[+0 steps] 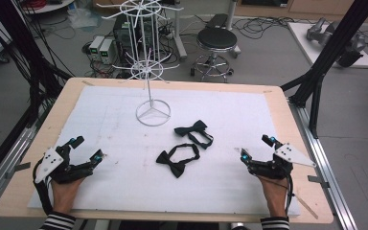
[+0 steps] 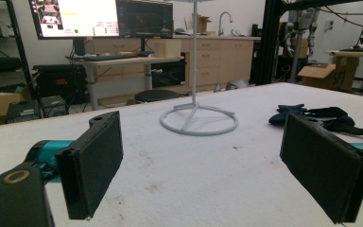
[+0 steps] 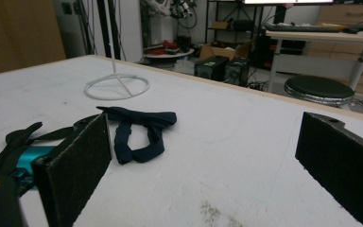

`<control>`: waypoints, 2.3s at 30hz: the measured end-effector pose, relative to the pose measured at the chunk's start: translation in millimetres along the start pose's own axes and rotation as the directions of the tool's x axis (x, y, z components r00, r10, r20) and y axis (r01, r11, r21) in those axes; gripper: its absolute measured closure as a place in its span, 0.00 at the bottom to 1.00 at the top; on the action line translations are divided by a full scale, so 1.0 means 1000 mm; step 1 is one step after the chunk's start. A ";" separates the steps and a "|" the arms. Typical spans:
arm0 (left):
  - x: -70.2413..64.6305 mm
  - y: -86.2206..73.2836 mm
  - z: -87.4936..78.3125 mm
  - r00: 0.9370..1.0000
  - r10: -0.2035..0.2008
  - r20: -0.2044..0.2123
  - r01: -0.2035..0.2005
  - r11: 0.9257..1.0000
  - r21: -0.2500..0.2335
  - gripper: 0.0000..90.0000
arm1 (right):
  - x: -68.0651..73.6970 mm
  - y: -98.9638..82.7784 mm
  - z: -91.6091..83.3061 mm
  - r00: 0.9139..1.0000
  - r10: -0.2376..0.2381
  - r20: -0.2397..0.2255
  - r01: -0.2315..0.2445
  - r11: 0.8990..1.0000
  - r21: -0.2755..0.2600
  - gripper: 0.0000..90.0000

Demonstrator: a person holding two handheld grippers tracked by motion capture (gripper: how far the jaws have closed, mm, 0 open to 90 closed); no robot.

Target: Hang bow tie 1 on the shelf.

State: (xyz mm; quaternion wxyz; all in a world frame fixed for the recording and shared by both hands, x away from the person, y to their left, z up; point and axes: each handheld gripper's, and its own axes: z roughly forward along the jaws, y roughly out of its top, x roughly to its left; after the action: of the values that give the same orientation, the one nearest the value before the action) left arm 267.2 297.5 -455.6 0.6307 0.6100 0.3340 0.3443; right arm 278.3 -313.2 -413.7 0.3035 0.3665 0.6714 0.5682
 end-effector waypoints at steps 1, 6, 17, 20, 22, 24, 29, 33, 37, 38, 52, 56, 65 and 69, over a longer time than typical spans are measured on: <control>0.000 0.000 0.000 1.000 0.001 -0.001 -0.001 1.000 0.001 0.16 | -0.001 0.004 0.002 1.000 -0.003 -0.005 0.003 1.000 0.002 0.04; 0.000 0.000 0.000 1.000 0.002 0.000 -0.002 1.000 0.000 0.16 | -0.007 0.024 0.012 0.999 -0.002 -0.054 0.003 1.000 0.018 0.04; 0.000 0.000 0.000 1.000 -0.001 -0.006 0.001 1.000 0.001 0.16 | -0.022 0.055 0.033 0.992 -0.050 -0.112 0.058 0.996 0.066 0.04; 0.000 0.000 0.000 1.000 0.000 -0.005 0.000 1.000 0.003 0.16 | -0.025 0.062 0.039 0.988 -0.058 -0.140 0.071 0.993 0.093 0.04; 0.000 0.000 0.000 1.000 -0.001 -0.007 0.001 1.000 0.003 0.16 | -0.028 0.066 0.042 0.986 -0.061 -0.155 0.077 0.992 0.097 0.04; 0.000 0.000 0.000 1.000 0.000 -0.006 0.000 1.000 0.003 0.16 | -0.031 0.072 0.047 0.982 -0.069 -0.173 0.091 0.989 0.120 0.04; 0.000 0.000 0.000 1.000 -0.002 -0.007 0.002 1.000 0.003 0.16 | -0.035 0.082 0.056 0.972 -0.074 -0.225 0.112 0.981 0.161 0.05; 0.000 0.000 0.000 1.000 -0.002 -0.006 0.002 1.000 0.003 0.16 | -0.036 0.093 0.068 0.964 -0.085 -0.254 0.137 0.971 0.194 0.05; 0.000 0.000 0.000 1.000 -0.002 -0.006 0.002 1.000 0.003 0.16 | -0.037 0.098 0.076 0.959 -0.090 -0.267 0.150 0.965 0.214 0.05; 0.000 0.000 0.000 1.000 -0.002 -0.007 0.002 1.000 0.005 0.16 | -0.038 0.099 0.080 0.956 -0.091 -0.278 0.155 0.963 0.219 0.05; 0.000 0.000 0.000 1.000 0.001 -0.006 -0.001 1.000 0.009 0.16 | -0.043 0.106 0.120 0.915 -0.096 -0.391 0.230 0.922 0.312 0.05; -0.001 0.000 0.001 1.000 0.007 -0.011 -0.007 1.000 0.009 0.16 | -0.045 0.106 0.133 0.886 -0.077 -0.457 0.248 0.912 0.326 0.05; -0.001 0.000 0.001 1.000 0.008 -0.012 -0.008 1.000 0.010 0.16 | -0.040 0.112 0.158 0.846 -0.111 -0.522 0.329 0.878 0.347 0.05; -0.001 0.000 0.001 1.000 0.011 -0.011 -0.011 1.000 0.009 0.16 | -0.035 0.115 0.169 0.827 -0.133 -0.547 0.378 0.851 0.364 0.05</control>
State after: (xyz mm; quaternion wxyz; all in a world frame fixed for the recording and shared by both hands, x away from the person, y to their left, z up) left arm 267.3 296.4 -455.2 0.6241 0.6129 0.3357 0.3495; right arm 454.1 -241.4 -329.7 0.0984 0.1706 0.8851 0.4218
